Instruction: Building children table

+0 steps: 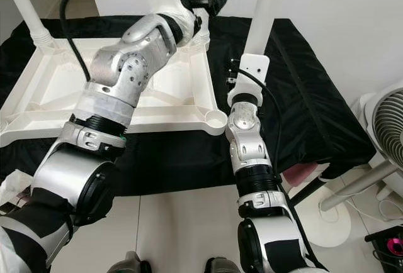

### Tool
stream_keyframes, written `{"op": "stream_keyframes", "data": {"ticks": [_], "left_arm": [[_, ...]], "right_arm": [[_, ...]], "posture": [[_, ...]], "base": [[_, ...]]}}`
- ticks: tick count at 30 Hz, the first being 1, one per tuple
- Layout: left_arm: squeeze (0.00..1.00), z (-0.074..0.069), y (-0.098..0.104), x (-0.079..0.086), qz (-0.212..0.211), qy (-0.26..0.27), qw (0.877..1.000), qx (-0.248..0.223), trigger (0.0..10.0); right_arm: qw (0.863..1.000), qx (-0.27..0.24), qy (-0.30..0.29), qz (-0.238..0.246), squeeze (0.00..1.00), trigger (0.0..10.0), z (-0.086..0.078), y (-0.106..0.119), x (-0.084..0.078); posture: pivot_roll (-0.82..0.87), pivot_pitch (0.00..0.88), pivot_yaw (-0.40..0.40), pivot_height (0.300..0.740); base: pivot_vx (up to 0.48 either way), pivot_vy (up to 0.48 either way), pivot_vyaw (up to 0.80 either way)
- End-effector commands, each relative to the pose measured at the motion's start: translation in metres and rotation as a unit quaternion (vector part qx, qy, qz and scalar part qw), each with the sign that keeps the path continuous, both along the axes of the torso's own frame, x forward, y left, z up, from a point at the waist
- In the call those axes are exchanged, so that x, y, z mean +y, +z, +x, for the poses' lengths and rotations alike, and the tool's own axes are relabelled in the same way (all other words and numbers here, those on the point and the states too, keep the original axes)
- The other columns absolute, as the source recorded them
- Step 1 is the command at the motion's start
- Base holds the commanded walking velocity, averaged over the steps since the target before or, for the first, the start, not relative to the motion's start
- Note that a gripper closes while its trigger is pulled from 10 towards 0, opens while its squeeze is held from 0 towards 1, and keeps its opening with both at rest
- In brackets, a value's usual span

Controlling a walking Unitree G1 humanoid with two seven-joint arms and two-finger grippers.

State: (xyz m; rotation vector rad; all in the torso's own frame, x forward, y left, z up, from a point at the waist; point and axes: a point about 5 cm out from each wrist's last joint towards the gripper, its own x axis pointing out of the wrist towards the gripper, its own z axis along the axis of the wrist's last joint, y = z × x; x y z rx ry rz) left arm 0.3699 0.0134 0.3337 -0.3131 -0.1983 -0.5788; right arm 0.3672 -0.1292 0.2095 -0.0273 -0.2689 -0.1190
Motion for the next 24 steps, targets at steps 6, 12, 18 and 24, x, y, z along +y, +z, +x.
{"op": "stream_keyframes", "data": {"ticks": [6, 12, 18, 24], "left_arm": [[0.0, -0.006, -0.03, 0.024, 0.027, -0.031, 0.999, -0.016, 10.0], [0.0, -0.02, -0.066, 0.059, 0.067, -0.006, 0.997, -0.038, 10.0], [0.0, -0.029, -0.088, 0.056, 0.133, -0.018, 0.989, -0.06, 10.0], [0.0, -0.042, -0.105, 0.051, 0.173, -0.052, 0.981, -0.069, 10.0]], "right_arm": [[0.999, -0.019, 0.04, -0.016, 0.0, 10.0, -0.005, 0.001, -0.004], [0.993, -0.028, 0.105, -0.043, 0.0, 10.0, -0.017, -0.004, -0.009], [0.986, -0.033, 0.152, -0.057, 0.0, 10.0, -0.025, -0.012, -0.007], [0.979, -0.035, 0.19, -0.068, 0.0, 10.0, -0.032, -0.02, -0.001]], "posture": [[-0.05, 0.028, 0.028, 0.74], [-0.05, 0.036, 0.034, 0.74], [-0.05, 0.047, 0.039, 0.74], [-0.05, 0.053, 0.038, 0.74]], "base": [[0.0, 0.0, 0.0], [0.0, 0.0, 0.0], [0.0, 0.0, 0.0], [0.0, 0.0, 0.0]]}}
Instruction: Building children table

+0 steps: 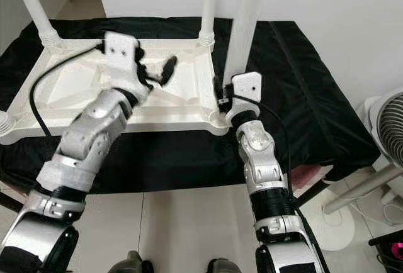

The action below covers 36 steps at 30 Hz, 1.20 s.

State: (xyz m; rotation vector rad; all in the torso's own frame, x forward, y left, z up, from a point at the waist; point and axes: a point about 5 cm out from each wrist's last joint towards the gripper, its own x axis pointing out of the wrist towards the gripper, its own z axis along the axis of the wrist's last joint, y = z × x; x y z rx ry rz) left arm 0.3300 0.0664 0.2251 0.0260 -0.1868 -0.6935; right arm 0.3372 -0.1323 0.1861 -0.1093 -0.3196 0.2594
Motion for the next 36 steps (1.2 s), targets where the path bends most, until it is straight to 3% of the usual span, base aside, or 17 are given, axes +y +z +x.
{"op": "stream_keyframes", "data": {"ticks": [1, 6, 16, 20, 26, 32, 36], "left_arm": [[0.0, -0.006, 0.0, -0.003, 0.017, -0.02, 0.999, -0.019, 10.0], [0.0, -0.022, -0.016, -0.009, 0.043, -0.064, 0.997, -0.011, 10.0], [0.0, -0.029, -0.034, -0.005, 0.077, -0.086, 0.993, 0.001, 10.0], [0.0, -0.028, -0.038, 0.0, 0.09, -0.073, 0.993, 0.011, 10.0], [0.0, -0.021, -0.043, 0.01, 0.11, -0.026, 0.993, 0.022, 10.0], [0.0, -0.022, -0.045, 0.015, 0.099, -0.001, 0.995, 0.021, 10.0], [0.0, -0.02, -0.041, 0.019, 0.073, 0.047, 0.996, 0.018, 10.0]], "right_arm": [[1.0, -0.01, 0.019, 0.001, 0.0, 10.0, -0.003, 0.002, 0.002], [1.0, 0.001, 0.03, 0.0, 0.0, 10.0, -0.002, -0.008, -0.002], [0.999, 0.013, 0.052, -0.005, 0.0, 10.0, 0.003, -0.018, -0.003], [0.998, 0.013, 0.059, 0.001, 0.0, 10.0, 0.004, -0.02, -0.004], [0.998, -0.001, 0.031, 0.052, 0.0, 10.0, 0.003, -0.011, -0.008], [0.998, -0.012, -0.011, 0.06, 0.0, 10.0, -0.005, -0.009, -0.01], [0.996, -0.007, -0.03, 0.078, 0.0, 10.0, -0.019, -0.011, -0.008]], "posture": [[-0.05, 0.054, 0.038, 0.74], [-0.04, 0.054, 0.037, 0.74], [-0.05, 0.053, 0.041, 0.74], [-0.04, 0.054, 0.039, 0.74], [-0.03, 0.059, 0.03, 0.74], [-0.04, 0.065, 0.029, 0.74], [-0.04, 0.066, 0.046, 0.74]], "base": [[0.0, 0.0, 0.0], [0.0, 0.0, 0.0], [0.0, 0.0, 0.0], [0.0, 0.0, 0.0], [0.0, 0.0, 0.0], [0.0, 0.0, 0.0], [0.0, 0.0, 0.0]]}}
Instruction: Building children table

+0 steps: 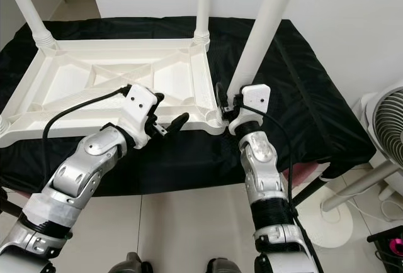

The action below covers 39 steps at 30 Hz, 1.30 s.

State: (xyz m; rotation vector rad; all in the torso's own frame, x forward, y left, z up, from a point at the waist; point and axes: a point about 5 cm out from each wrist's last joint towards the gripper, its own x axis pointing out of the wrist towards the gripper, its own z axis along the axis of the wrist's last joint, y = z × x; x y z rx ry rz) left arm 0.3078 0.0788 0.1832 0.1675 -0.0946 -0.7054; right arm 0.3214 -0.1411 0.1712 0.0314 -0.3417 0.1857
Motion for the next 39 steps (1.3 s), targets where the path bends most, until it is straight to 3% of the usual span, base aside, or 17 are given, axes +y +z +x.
{"op": "stream_keyframes", "data": {"ticks": [1, 8, 15, 25, 28, 35, 39], "left_arm": [[0.0, 0.003, 0.003, 0.009, -0.02, 0.063, 0.998, 0.0, 10.0], [0.0, 0.005, 0.007, 0.024, -0.037, 0.116, 0.993, 0.004, 10.0], [0.0, 0.006, 0.006, 0.031, -0.018, 0.127, 0.992, -0.009, 10.0], [0.0, 0.004, -0.009, 0.019, 0.002, 0.095, 0.995, 0.012, 10.0], [0.0, 0.007, -0.019, 0.017, 0.027, 0.089, 0.995, 0.021, 10.0], [0.0, 0.007, -0.012, 0.02, -0.007, 0.079, 0.997, 0.003, 10.0], [0.0, 0.007, -0.01, 0.024, -0.04, 0.1, 0.994, -0.003, 10.0]], "right_arm": [[1.0, 0.0, -0.011, 0.004, 0.0, 10.0, -0.009, 0.003, 0.001], [1.0, 0.003, -0.006, -0.03, 0.0, 10.0, -0.018, 0.001, 0.003], [0.998, -0.019, -0.002, -0.058, 0.0, 10.0, -0.015, 0.013, 0.0], [0.999, -0.015, -0.014, -0.041, 0.0, 10.0, -0.014, 0.017, 0.002], [0.999, -0.015, -0.014, -0.04, 0.0, 10.0, -0.014, 0.02, 0.002], [0.999, -0.018, -0.03, -0.035, 0.0, 10.0, -0.017, 0.022, -0.004], [0.998, -0.009, -0.036, -0.042, 0.0, 10.0, -0.024, 0.016, 0.0]], "posture": [[-0.04, 0.066, 0.051, 0.74], [-0.06, 0.063, 0.101, 0.74], [-0.07, 0.065, 0.115, 0.74], [-0.07, 0.073, 0.077, 0.74], [-0.07, 0.076, 0.07, 0.74], [-0.07, 0.058, 0.067, 0.74], [-0.09, 0.047, 0.07, 0.74]], "base": [[0.0, 0.0, 0.0], [0.0, 0.0, 0.0], [0.0, 0.0, 0.0], [0.0, 0.0, 0.0], [0.0, 0.0, 0.0], [0.0, 0.0, 0.0], [0.0, 0.0, 0.0]]}}
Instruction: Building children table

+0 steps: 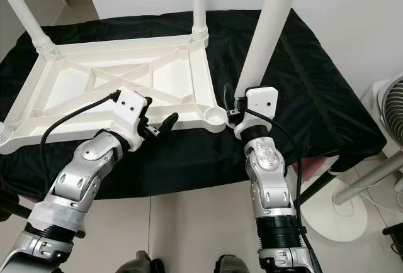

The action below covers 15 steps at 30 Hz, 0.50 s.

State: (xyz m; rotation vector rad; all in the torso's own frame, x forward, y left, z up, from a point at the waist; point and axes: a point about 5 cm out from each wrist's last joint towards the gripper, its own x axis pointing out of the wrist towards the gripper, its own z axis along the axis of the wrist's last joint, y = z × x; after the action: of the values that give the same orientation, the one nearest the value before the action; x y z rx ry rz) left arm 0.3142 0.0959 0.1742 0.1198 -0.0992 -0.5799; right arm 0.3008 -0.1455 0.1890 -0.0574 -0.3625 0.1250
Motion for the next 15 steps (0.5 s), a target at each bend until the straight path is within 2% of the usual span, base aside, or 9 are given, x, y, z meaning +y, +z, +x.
{"op": "stream_keyframes", "data": {"ticks": [1, 7, 15], "left_arm": [[0.0, 0.0004, -0.0006, 0.0071, -0.013, 0.039, 0.999, -0.005, 10.0], [0.0, 0.002, 0.0014, 0.0011, -0.03, 0.041, 0.999, -0.012, 10.0], [0.0, -0.0047, -0.0012, 0.0064, -0.023, 0.035, 0.999, -0.011, 10.0]], "right_arm": [[1.0, 0.004, 0.001, -0.004, 0.0, 10.0, -0.0029, -0.0018, 0.0048], [1.0, 0.018, 0.006, -0.018, 0.0, 10.0, -0.0062, -0.0074, 0.0129], [1.0, 0.023, 0.0, -0.019, 0.0, 10.0, -0.0014, -0.008, 0.0053]], "posture": [[-0.09, 0.047, 0.07, 0.74], [-0.09, 0.047, 0.052, 0.74], [-0.07, 0.056, 0.042, 0.74]], "base": [[0.0, 0.0, 0.0], [0.0, 0.0, 0.0], [0.0, 0.0, 0.0]]}}
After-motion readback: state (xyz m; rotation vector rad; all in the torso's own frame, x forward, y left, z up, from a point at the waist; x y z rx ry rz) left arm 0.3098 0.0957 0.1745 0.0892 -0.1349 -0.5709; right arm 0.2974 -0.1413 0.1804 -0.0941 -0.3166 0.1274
